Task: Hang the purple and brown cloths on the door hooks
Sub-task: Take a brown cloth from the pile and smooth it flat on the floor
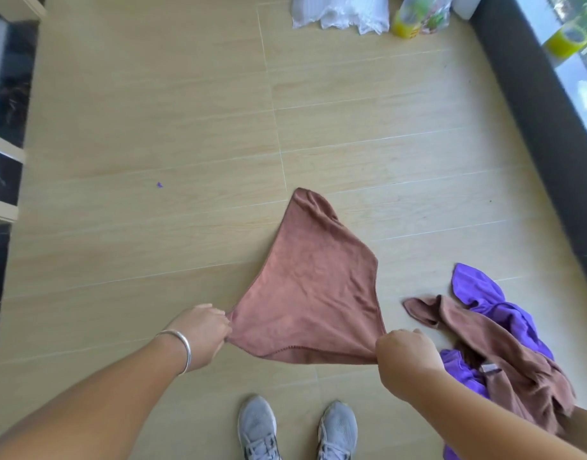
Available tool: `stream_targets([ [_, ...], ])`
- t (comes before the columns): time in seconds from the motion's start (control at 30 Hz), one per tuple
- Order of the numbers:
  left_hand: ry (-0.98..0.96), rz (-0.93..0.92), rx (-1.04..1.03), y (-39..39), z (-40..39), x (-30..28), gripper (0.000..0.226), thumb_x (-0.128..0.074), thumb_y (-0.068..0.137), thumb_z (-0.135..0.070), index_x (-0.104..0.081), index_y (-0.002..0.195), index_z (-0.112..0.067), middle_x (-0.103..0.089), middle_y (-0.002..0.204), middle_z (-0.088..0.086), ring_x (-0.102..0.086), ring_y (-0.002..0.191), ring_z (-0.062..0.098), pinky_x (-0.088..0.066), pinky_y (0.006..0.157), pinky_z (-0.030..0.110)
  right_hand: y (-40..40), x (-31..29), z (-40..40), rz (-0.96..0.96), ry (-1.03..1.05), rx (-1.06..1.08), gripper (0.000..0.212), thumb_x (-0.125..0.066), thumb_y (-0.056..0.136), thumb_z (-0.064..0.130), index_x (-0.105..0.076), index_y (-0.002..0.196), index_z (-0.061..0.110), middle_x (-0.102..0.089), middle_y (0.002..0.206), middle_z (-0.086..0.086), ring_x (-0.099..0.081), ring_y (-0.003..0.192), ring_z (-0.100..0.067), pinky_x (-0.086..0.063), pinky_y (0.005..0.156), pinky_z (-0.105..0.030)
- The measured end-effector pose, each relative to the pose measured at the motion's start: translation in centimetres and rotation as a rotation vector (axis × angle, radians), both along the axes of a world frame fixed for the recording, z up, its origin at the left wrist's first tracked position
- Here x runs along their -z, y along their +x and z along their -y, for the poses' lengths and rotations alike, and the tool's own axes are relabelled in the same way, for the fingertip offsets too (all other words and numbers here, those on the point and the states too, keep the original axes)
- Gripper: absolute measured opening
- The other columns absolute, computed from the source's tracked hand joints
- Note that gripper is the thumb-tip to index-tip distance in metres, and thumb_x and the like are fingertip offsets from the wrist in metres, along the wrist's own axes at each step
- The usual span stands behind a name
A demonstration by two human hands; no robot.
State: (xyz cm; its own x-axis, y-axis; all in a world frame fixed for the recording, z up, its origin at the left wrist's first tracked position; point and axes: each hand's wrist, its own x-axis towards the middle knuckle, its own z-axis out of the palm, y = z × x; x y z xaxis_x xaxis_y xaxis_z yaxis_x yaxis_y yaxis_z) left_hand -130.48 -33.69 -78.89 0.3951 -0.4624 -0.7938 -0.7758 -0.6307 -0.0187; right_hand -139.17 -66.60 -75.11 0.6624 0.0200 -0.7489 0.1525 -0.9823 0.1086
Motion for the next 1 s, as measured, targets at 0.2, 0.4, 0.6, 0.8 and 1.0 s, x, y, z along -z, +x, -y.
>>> stream_targets([
  [0.2,0.155,0.028,-0.056,0.4,-2.2,-5.7,0.036,-0.033,0.102,-0.029,-0.060,0.124,-0.023,-0.060,0.125,0.004,-0.053,0.120,0.025,-0.030,0.112,0.034,1.8,-5.6,0.2,0.076,-0.031,0.045,0.028,-0.044,0.085,0.006,-0.057,0.091,0.030,-0.065,0.109,0.002,-0.061,0.104,-0.020,-0.030,0.073,-0.030],
  [0.4,0.165,0.247,-0.222,5.8,-3.3,-11.8,0.035,-0.036,0.101,-0.038,-0.065,0.115,-0.022,-0.064,0.118,0.002,-0.057,0.113,0.026,-0.044,0.093,0.034,9.7,-10.9,-0.3,0.246,-0.044,0.094,0.027,-0.044,0.081,0.002,-0.038,0.064,0.022,-0.062,0.087,0.005,-0.060,0.080,-0.017,-0.031,0.072,-0.028],
  [0.6,0.016,0.531,-0.433,14.5,-4.1,-21.2,0.035,-0.038,0.098,-0.041,-0.067,0.102,-0.023,-0.069,0.105,0.002,-0.064,0.099,0.027,-0.039,0.068,0.029,18.1,-18.4,-1.2,0.552,-0.068,0.110,0.023,-0.046,0.080,0.003,-0.049,0.070,0.023,-0.066,0.088,0.001,-0.063,0.085,-0.021,-0.034,0.075,-0.029],
  [0.8,-0.141,0.759,-0.467,18.7,-5.6,-30.3,0.025,-0.043,0.092,-0.022,-0.067,0.084,-0.025,-0.068,0.084,-0.002,-0.061,0.083,0.026,-0.043,0.068,0.028,22.8,-26.7,-2.5,0.719,-0.086,0.107,0.023,-0.047,0.079,0.000,-0.051,0.069,0.021,-0.053,0.070,0.001,-0.043,0.062,-0.021,-0.032,0.071,-0.028],
  [1.0,-0.287,0.841,-0.463,17.4,-7.2,-33.6,0.032,-0.038,0.094,-0.020,-0.067,0.094,-0.031,-0.068,0.095,-0.006,-0.060,0.090,0.025,-0.045,0.075,0.030,22.1,-29.7,-3.1,0.745,-0.067,0.073,0.025,-0.046,0.079,0.001,-0.054,0.072,0.024,-0.042,0.064,0.005,-0.040,0.063,-0.019,-0.032,0.071,-0.027],
])
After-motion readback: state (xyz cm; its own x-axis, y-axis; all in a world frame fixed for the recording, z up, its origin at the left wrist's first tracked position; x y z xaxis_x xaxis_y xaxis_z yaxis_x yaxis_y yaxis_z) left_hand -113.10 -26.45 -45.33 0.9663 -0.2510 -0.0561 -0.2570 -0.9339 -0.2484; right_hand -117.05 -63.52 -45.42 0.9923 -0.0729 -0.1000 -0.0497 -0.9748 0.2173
